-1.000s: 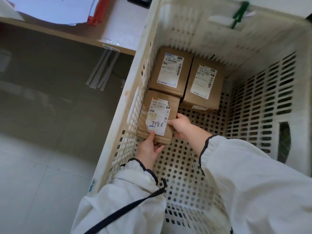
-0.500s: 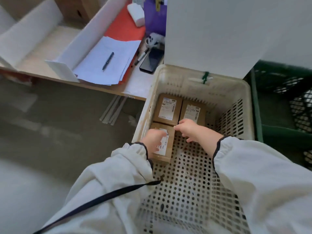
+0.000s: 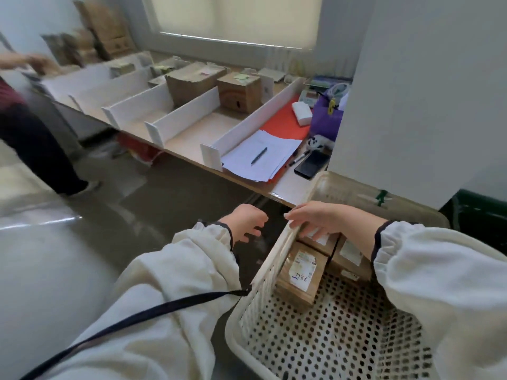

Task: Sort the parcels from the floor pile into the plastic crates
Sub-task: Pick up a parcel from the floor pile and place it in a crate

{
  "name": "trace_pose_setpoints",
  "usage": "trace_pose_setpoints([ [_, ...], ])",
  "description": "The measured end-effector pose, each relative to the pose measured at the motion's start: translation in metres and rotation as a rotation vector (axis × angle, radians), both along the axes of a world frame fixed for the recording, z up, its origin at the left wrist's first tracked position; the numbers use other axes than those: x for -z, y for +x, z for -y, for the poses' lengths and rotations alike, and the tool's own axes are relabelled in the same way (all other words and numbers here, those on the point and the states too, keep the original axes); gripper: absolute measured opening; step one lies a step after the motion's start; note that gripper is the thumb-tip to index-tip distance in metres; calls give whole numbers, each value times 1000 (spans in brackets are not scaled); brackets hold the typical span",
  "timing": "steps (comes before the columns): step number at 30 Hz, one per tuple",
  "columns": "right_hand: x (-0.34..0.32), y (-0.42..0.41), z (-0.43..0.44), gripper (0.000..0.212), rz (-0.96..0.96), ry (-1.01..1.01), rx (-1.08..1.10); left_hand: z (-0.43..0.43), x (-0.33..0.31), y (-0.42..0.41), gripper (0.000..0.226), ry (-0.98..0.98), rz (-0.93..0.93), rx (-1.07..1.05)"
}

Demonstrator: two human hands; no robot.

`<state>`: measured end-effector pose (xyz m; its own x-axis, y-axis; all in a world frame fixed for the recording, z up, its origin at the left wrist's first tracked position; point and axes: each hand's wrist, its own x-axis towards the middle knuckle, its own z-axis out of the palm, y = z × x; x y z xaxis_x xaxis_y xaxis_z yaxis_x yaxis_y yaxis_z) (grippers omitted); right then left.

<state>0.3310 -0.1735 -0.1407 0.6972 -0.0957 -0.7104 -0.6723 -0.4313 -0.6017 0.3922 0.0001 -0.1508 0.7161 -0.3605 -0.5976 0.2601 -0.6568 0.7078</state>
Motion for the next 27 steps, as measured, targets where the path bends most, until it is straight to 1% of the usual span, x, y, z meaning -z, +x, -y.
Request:
trace_pose_setpoints([
  [3, -16, 13, -18, 63, -24, 71, -133, -44, -13, -10, 33, 22, 22, -54],
  [6, -29, 25, -52, 61, 9, 48, -262, -106, -23, -25, 33, 26, 54, -230],
  [10, -30, 32, -133, 63, 1, 3, -423, -204, -25, -65, 30, 23, 52, -452],
  [13, -28, 24, -221, 64, -7, 12, -551, -280, -25, -109, 29, 19, 50, -615],
  [15, -32, 8, -287, 60, 12, 21, -659, -333, -26, -142, 31, 18, 48, -720],
  [18, -37, -24, -388, 46, 13, 49, -829, -410, -25, -195, 23, 33, 44, -882],
  [20, -39, -48, -453, 33, 2, 68, -934, -458, -22, -236, 25, 47, 45, -990],
  [21, -39, -61, -484, 30, -3, 81, -976, -481, -20, -259, 28, 54, 39, -1035],
  [22, -38, -74, -514, 30, -5, 96, -1018, -502, -20, -283, 30, 63, 31, -1078],
  [24, -34, -107, -574, 38, 1, 124, -1101, -545, -19, -338, 33, 80, 21, -1174],
  [27, -21, -167, -655, 48, -8, 140, -1200, -606, -15, -422, 35, 103, 39, -1379],
])
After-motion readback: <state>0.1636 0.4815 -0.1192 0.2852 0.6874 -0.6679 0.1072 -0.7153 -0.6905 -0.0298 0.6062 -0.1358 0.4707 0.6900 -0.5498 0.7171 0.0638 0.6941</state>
